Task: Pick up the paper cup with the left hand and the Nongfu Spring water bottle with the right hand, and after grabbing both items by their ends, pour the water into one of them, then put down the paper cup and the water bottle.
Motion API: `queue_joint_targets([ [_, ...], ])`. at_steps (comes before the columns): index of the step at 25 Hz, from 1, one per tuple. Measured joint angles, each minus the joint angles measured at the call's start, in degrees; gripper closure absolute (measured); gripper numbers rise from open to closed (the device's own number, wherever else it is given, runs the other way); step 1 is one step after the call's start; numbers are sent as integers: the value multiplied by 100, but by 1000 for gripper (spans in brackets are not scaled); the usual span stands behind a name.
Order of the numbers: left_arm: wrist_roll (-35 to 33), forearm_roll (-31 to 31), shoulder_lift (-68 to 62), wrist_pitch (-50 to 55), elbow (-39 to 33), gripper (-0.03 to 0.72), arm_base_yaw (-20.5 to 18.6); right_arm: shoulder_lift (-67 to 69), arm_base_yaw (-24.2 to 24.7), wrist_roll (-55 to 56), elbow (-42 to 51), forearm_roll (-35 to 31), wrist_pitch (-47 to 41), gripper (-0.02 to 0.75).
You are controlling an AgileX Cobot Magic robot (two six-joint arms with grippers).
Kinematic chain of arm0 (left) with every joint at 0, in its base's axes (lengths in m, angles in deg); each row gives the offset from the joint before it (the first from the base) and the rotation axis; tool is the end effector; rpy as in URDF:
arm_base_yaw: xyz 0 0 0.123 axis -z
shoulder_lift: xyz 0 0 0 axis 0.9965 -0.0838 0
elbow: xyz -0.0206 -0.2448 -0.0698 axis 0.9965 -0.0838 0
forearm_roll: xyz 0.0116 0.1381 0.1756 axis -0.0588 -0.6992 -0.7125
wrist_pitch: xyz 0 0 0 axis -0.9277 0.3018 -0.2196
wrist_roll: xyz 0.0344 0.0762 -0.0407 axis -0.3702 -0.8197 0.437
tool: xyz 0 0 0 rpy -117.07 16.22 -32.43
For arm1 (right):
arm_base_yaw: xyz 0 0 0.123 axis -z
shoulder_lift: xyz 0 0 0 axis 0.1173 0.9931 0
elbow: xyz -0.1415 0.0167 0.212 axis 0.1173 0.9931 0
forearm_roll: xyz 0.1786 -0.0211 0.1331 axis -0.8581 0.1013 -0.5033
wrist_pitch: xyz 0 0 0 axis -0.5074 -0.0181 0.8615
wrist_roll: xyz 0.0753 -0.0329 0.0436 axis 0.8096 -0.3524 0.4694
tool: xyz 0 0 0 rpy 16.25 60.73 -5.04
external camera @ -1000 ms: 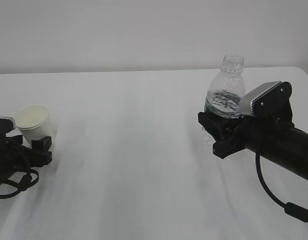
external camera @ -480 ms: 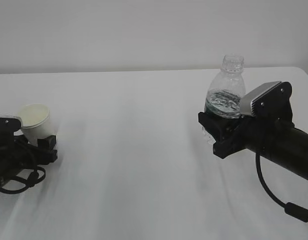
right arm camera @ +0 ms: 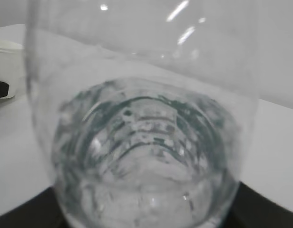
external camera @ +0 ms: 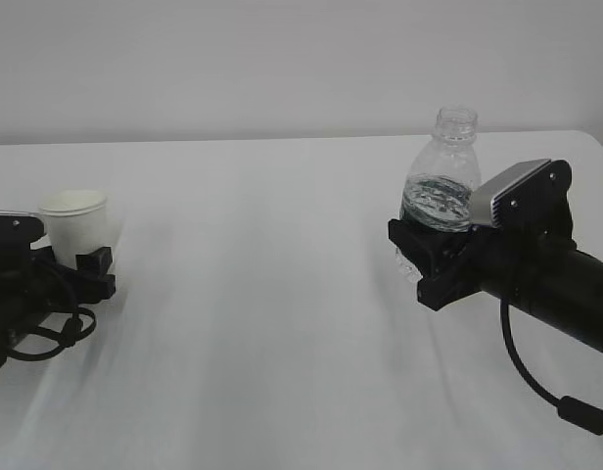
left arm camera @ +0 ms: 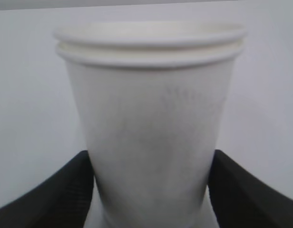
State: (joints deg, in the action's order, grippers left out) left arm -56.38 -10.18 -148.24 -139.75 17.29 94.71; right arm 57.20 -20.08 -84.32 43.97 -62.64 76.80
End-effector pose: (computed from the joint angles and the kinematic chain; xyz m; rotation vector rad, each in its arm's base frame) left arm 0.2987 -0.0379 0.0611 -0.0059 1.9084 -0.0446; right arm 0.2675 0.0963 0.1386 -0.5929 1.6617 0.3603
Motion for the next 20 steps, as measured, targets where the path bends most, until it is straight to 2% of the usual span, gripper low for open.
queue_joint_targets([
  [10, 0, 25, 0, 0, 10, 154, 0, 0, 0, 0, 0, 0, 8, 325],
  [16, 0, 25, 0, 0, -24, 90, 0, 0, 0, 0, 0, 0, 8, 325],
  [20, 0, 51, 0, 0, -66, 78, 0, 0, 0, 0, 0, 0, 8, 325],
])
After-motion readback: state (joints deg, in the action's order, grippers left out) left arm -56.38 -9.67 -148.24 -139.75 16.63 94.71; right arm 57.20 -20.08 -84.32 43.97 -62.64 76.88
